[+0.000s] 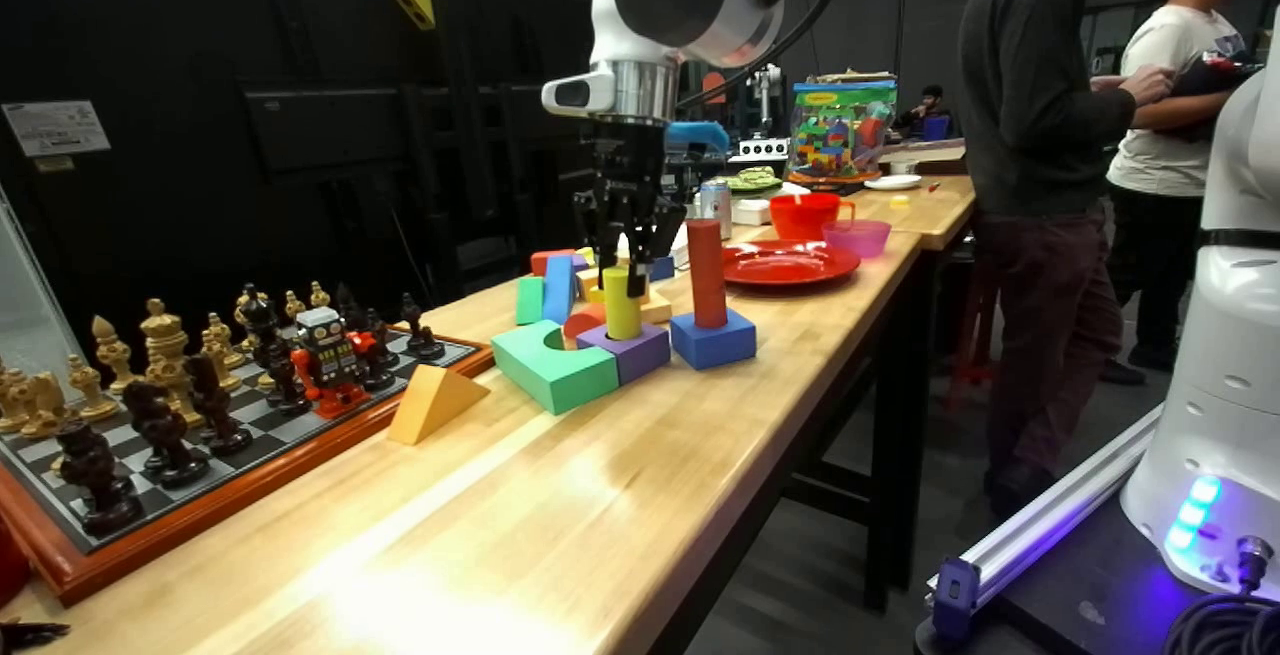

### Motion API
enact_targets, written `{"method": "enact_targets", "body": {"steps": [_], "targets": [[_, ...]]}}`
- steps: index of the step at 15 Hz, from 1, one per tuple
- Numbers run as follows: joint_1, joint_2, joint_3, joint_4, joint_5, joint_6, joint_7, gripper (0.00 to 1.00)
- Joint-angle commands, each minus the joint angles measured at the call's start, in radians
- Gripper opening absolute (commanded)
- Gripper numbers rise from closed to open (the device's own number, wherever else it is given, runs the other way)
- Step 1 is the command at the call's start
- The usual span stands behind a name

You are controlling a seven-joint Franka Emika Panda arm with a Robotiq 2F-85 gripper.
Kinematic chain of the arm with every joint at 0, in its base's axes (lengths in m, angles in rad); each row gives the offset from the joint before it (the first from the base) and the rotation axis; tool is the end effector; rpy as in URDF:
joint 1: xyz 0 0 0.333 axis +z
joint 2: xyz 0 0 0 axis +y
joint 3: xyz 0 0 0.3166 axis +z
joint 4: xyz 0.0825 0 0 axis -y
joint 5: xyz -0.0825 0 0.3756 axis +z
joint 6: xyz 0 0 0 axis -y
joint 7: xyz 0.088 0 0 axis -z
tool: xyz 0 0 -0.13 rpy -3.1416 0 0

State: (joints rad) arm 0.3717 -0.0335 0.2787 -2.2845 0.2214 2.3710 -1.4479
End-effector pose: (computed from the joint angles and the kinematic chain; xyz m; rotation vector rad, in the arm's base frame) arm 0.4094 0.3193 0.3614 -1.7047 -2.5109 -0.2578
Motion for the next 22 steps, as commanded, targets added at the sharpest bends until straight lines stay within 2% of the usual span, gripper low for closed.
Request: {"method": "enact_targets", "body": {"steps": [1,22], "targets": [[-0.006,-0.002,0.021,0.002,0.009,-0.003,-0.021,0.16],[-0.003,-0.032,0.041,-0.003,-0.042,-0.011,0.009,0.16]]}}
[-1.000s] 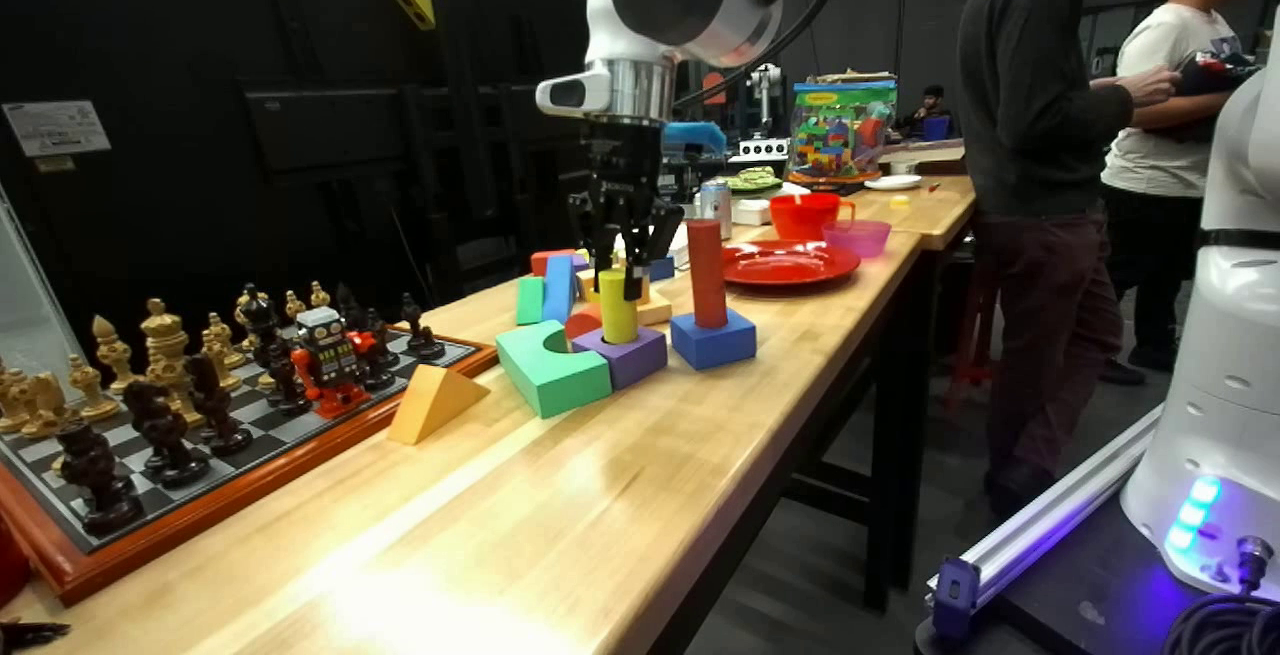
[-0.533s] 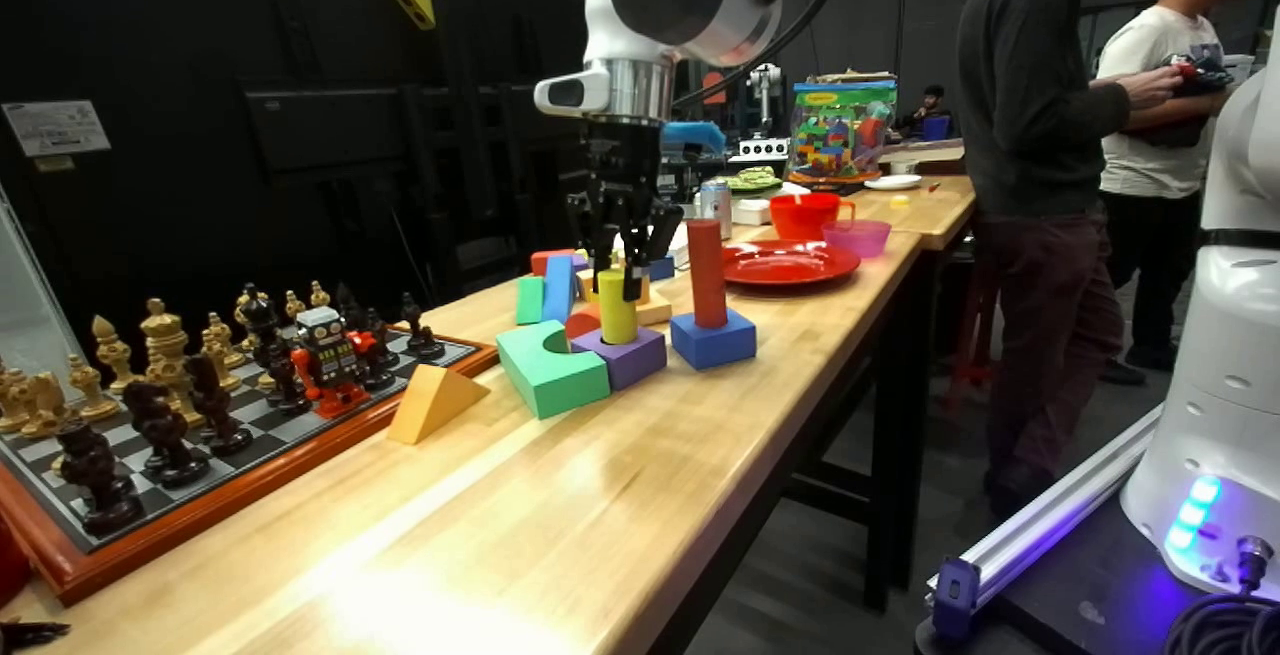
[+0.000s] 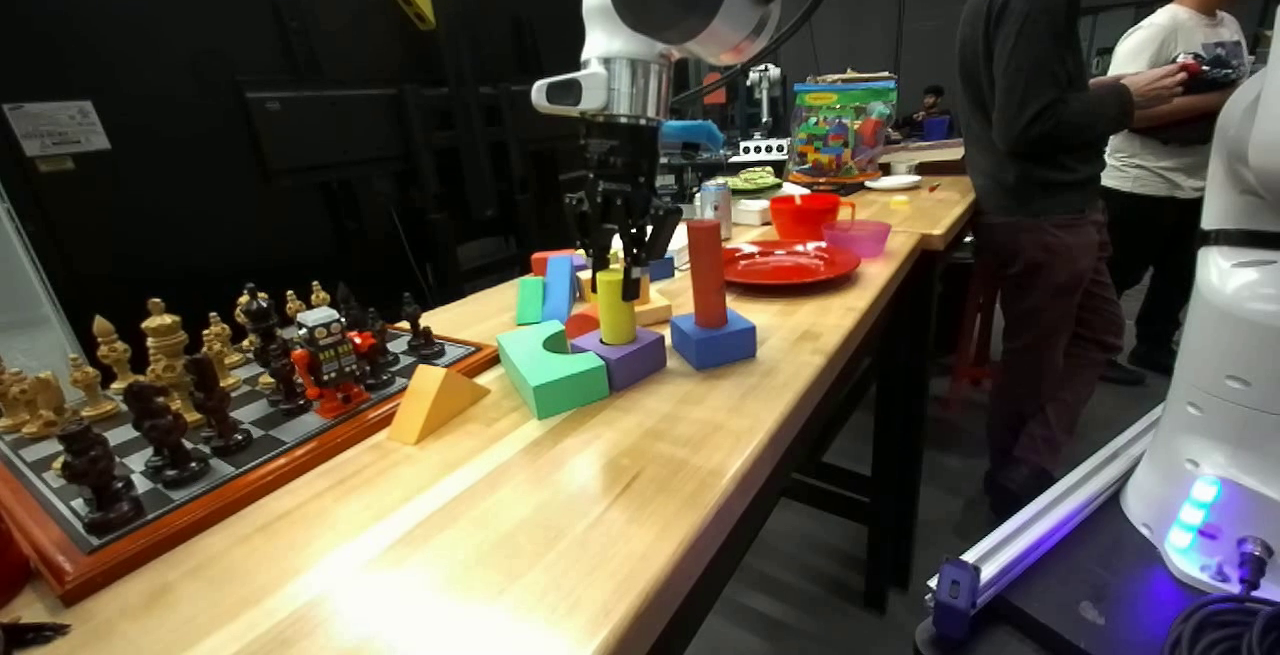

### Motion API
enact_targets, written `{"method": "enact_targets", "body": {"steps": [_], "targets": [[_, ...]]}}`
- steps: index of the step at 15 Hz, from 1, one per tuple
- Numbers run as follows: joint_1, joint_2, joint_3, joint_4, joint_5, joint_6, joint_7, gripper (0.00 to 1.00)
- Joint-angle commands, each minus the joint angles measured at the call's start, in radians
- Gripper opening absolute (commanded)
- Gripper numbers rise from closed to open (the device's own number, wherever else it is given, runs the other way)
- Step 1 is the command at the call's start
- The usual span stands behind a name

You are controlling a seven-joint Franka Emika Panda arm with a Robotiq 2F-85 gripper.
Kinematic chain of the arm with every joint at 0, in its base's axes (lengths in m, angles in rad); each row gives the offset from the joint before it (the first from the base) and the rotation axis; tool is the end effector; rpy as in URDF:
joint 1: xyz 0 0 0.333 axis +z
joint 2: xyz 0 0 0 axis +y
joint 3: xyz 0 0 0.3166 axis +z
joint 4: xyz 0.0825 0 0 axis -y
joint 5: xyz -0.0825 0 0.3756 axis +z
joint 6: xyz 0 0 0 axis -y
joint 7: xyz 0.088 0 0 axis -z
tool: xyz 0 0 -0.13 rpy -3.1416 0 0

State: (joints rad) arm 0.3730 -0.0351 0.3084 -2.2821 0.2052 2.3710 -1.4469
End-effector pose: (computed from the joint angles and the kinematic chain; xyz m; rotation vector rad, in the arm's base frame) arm 0.4000 0.3319 0.3630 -1.6585 -2.5550 -0.2541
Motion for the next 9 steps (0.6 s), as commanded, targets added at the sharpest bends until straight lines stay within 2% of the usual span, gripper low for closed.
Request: {"method": "enact_targets", "body": {"steps": [1,9], "targets": [[-0.004,-0.032,0.013,-0.005,-0.029,-0.011,0.009,0.16],[-0.003,-0.031,0.012,-0.003,-0.027,-0.009,-0.007,0.16]]}}
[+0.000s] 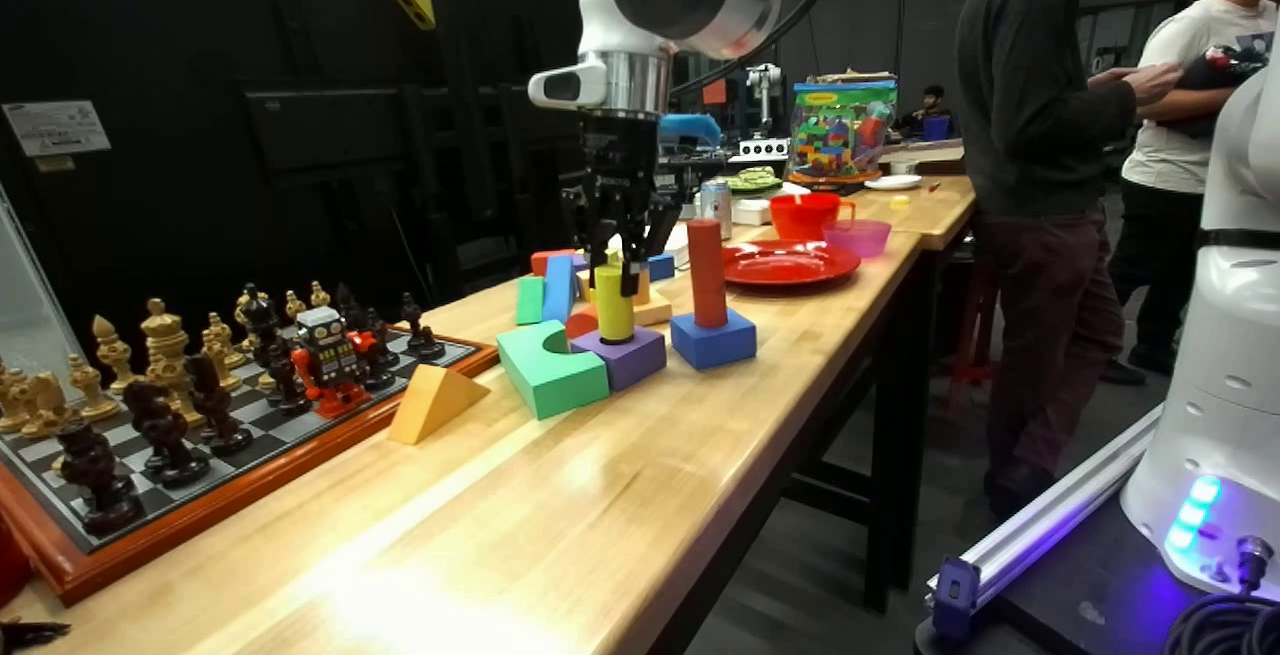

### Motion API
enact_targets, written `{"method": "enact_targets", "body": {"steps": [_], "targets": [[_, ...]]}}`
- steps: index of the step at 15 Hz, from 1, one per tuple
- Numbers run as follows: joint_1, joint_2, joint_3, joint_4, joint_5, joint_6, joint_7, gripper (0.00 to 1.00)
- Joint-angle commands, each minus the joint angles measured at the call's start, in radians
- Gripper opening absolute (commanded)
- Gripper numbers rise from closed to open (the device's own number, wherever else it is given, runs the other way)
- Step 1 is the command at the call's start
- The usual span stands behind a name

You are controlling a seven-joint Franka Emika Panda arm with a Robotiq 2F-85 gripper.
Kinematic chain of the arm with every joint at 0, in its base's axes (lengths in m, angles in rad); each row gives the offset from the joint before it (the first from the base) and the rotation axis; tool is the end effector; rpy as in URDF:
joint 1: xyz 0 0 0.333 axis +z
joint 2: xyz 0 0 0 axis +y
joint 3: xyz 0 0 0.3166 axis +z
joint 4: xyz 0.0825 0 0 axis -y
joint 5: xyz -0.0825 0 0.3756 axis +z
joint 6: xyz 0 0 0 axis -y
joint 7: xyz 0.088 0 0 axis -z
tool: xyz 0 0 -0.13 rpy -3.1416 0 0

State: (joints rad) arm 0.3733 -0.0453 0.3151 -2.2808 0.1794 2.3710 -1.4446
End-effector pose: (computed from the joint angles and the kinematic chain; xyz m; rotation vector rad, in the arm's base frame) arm 0.3980 0.3342 0.3685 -1.6413 -2.5935 -0.2589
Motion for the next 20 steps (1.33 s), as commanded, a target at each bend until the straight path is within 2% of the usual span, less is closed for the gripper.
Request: {"method": "enact_targets", "body": {"steps": [1,20], "targets": [[-0.004,-0.02,0.005,-0.005,0.002,-0.008,-0.013,0.16],[-0.024,0.02,-0.002,0.01,0.074,-0.001,-0.072,0.16]]}}
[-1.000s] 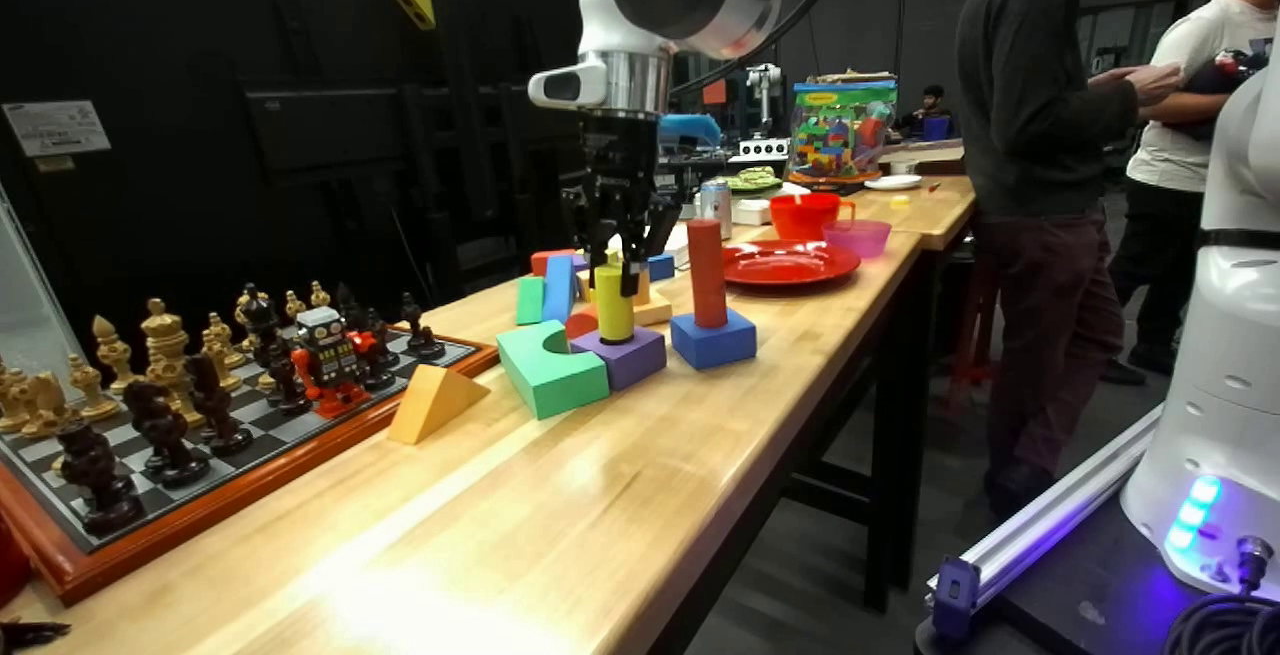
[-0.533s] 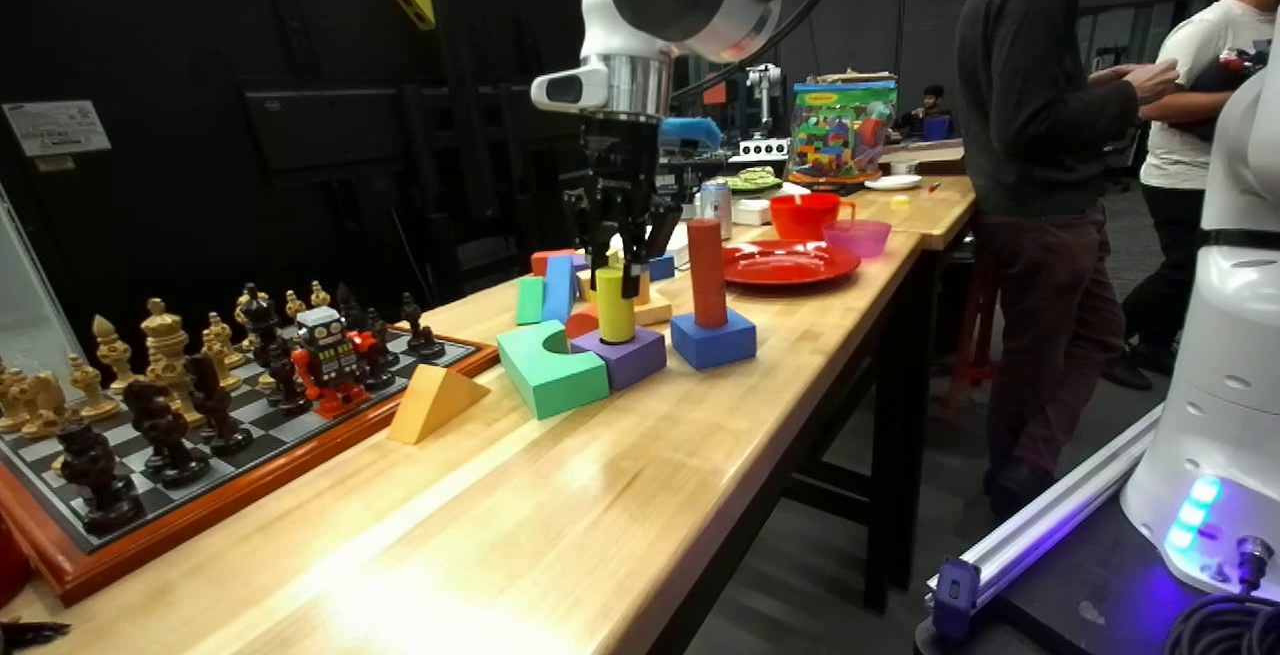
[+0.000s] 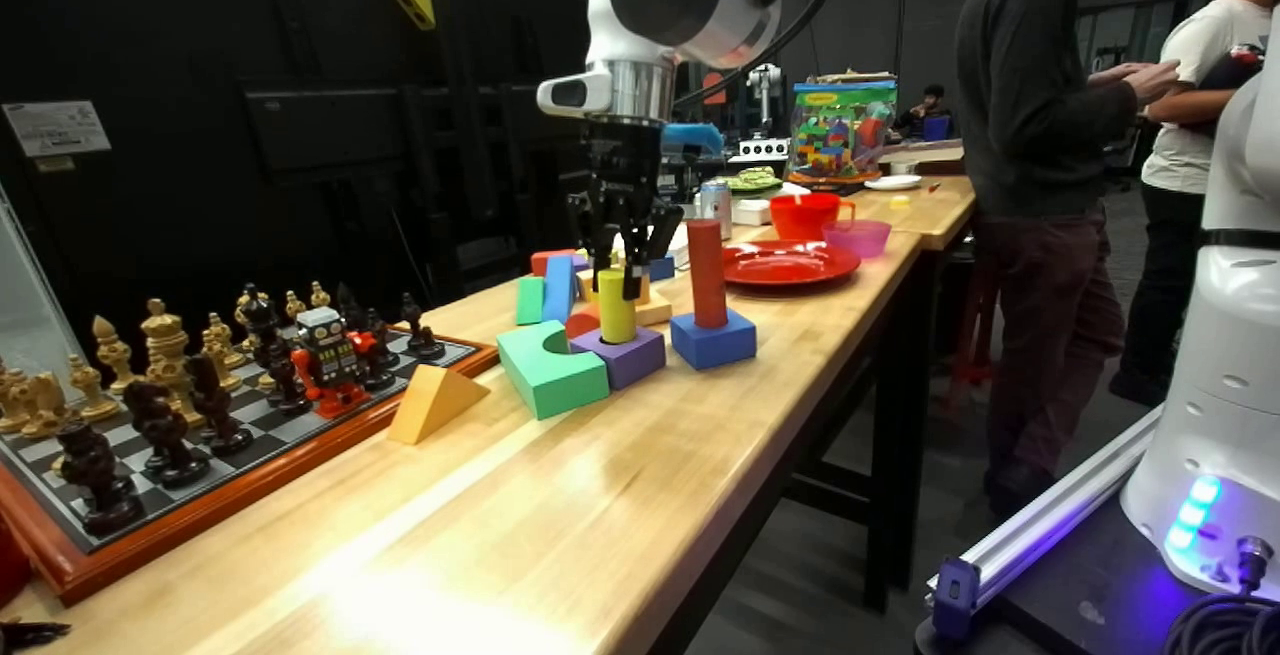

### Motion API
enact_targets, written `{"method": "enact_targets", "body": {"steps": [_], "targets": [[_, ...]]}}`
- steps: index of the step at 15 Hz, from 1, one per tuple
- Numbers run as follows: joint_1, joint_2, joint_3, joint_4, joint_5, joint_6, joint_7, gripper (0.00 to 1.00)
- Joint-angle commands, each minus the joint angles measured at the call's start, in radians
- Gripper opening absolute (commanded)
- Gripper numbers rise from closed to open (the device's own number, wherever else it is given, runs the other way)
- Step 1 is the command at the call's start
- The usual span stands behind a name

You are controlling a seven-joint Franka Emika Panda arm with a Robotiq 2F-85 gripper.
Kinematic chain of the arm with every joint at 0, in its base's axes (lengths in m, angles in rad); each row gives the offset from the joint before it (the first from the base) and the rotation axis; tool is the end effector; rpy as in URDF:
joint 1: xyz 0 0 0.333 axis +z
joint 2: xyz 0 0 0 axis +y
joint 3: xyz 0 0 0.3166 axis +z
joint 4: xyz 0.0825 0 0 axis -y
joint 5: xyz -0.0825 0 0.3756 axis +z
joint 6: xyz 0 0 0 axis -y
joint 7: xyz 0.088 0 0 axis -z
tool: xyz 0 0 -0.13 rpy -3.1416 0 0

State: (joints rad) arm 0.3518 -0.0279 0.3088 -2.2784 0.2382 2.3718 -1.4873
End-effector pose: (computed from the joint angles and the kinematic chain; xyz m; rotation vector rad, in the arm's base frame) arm 0.4075 0.3250 0.3613 -1.6510 -2.5346 -0.2687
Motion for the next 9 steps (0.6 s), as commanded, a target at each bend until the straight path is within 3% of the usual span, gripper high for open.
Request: {"method": "enact_targets", "body": {"steps": [1,9], "targets": [[-0.001,0.003,0.006,0.009,0.012,-0.003,-0.027,0.16],[0.007,-0.012,0.021,0.002,-0.014,-0.001,0.002,0.16]]}}
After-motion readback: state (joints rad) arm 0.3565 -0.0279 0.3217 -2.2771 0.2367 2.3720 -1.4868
